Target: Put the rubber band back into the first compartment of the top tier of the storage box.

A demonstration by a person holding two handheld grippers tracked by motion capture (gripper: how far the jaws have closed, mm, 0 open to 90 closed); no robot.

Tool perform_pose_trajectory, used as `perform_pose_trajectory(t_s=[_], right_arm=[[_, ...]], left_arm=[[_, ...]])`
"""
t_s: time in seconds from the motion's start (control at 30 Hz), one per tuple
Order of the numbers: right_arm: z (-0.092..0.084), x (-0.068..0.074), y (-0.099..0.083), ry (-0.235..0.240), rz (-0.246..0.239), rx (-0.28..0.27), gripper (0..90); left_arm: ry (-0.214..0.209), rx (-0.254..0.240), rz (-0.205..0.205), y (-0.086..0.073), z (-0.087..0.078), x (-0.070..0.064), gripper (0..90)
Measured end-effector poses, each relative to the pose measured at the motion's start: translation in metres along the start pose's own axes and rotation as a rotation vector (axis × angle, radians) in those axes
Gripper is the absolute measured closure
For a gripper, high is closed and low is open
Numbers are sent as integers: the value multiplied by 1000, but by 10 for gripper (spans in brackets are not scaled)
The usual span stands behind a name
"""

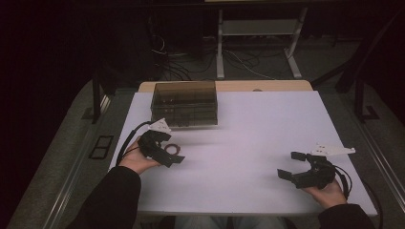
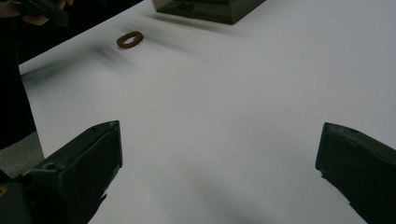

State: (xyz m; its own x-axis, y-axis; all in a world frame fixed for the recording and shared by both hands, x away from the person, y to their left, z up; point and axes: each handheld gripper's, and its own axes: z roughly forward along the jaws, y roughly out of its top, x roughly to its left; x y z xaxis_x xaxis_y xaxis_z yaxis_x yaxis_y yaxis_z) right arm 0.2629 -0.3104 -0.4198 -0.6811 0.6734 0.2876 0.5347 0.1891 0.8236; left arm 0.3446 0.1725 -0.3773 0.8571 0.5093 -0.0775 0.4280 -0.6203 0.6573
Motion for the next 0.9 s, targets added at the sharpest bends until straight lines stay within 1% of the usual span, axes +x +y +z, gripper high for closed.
perform_pose_trajectory(t_s=[0.03,0.17,0.2,0.33,0.37,0.5,0.53,0.57,0.77,0.87,0.9], right_arm=[[0,0,0,0,0,-1,3],[0,0,0,0,0,1,3],[0,0,0,0,-1,2,3],[0,0,0,-2,-3,5,3],[1,0,0,-3,-3,6,3],[0,0,0,-3,-2,7,3],[0,0,0,-3,-2,7,3],[0,0,-1,-3,-3,7,3],[0,0,-1,-3,-3,9,3],[0,0,-1,-3,-2,9,3],[0,0,-1,-3,-2,10,3]], left_arm=[[-1,12,2,-1,2,1,0],[1,24,0,-2,4,3,0],[4,39,10,-2,6,5,0],[6,54,9,-3,9,5,0],[6,64,28,-3,9,6,0],[6,78,28,-4,11,6,0],[6,76,23,-5,13,6,0],[5,86,31,-5,13,7,0],[6,107,28,-7,17,11,0],[4,126,42,-7,19,12,0],[4,131,39,-8,20,11,0]])
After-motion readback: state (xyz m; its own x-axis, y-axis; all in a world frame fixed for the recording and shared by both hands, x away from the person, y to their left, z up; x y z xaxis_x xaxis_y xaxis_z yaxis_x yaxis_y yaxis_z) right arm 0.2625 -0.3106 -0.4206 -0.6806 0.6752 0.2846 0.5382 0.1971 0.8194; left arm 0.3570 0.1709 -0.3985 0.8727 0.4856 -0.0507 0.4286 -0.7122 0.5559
